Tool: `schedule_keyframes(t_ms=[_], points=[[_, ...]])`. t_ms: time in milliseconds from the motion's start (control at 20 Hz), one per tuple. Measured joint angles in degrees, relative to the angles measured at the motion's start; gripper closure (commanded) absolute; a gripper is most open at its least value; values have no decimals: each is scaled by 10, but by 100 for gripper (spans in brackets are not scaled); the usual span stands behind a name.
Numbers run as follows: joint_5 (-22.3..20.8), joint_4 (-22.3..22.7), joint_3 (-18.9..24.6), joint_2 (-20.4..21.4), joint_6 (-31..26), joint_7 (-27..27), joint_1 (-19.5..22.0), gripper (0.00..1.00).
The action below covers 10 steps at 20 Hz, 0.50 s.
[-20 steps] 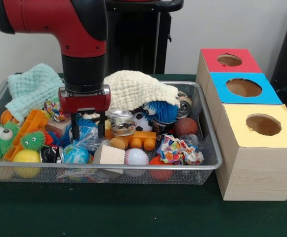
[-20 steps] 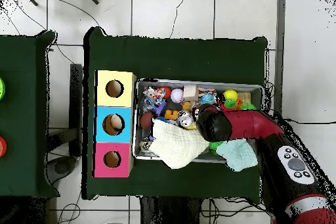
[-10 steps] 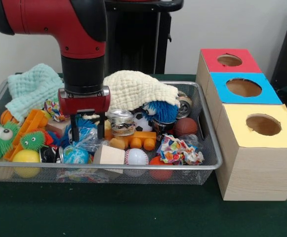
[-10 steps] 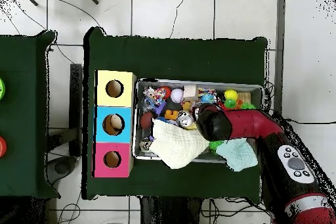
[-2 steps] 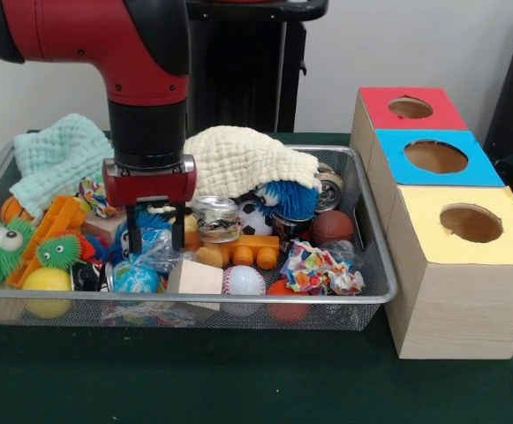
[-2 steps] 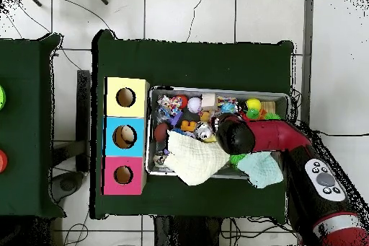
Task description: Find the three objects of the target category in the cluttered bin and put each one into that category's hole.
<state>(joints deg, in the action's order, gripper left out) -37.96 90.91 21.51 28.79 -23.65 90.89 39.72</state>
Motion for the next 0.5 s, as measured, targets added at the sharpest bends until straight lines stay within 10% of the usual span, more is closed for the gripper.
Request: schedule_keyframes(t_ms=[500], points=[[1,-1,-2,0,4,0,1,100]])
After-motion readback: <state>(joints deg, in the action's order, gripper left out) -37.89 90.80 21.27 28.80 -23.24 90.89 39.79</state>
